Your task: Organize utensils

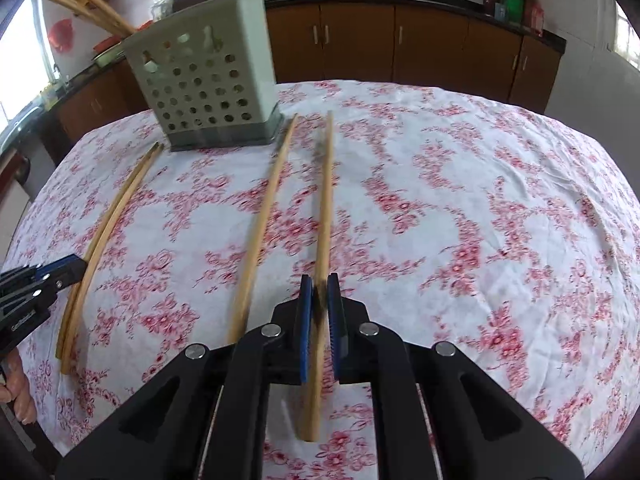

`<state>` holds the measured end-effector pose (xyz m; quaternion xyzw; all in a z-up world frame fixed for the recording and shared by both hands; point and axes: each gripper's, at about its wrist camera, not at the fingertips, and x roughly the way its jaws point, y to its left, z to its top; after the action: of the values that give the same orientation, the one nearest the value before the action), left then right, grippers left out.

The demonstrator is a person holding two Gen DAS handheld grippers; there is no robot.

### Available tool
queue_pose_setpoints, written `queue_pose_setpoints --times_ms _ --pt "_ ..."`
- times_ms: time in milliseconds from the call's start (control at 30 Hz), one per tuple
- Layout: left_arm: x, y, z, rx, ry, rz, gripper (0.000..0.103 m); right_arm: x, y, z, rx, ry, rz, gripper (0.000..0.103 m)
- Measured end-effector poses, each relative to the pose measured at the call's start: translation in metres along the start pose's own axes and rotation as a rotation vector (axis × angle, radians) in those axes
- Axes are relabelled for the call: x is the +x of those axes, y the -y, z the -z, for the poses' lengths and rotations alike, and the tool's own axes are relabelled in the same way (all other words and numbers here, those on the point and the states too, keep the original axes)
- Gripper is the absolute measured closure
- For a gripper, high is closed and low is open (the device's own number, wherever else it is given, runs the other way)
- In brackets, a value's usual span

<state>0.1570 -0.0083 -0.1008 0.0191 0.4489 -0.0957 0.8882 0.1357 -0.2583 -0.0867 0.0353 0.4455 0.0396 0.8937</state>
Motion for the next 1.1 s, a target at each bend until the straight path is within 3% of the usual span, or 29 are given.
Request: queue_pose_setpoints --times_ms 100,300,567,1100 --pt "0.006 -0.004 -0.008 0.004 0.002 -0.052 0.094 0.001 -0.004 0.000 -0.033 0.013 0.030 0.095" --pt "0.014 -0.055 -0.027 -0.108 0.007 -0.148 0.092 0.007 0.024 -0.010 0.028 0.038 0.122 0.095" --pt "0.013 -0.062 -0.027 -0.101 0.039 -0.169 0.090 0.011 0.031 -0.010 0.039 0.050 0.134 0.094" --pt "0.012 -0.069 -0.024 -0.146 0.047 -0.122 0.090 0.008 0.031 -0.009 0.051 0.052 0.121 0.094"
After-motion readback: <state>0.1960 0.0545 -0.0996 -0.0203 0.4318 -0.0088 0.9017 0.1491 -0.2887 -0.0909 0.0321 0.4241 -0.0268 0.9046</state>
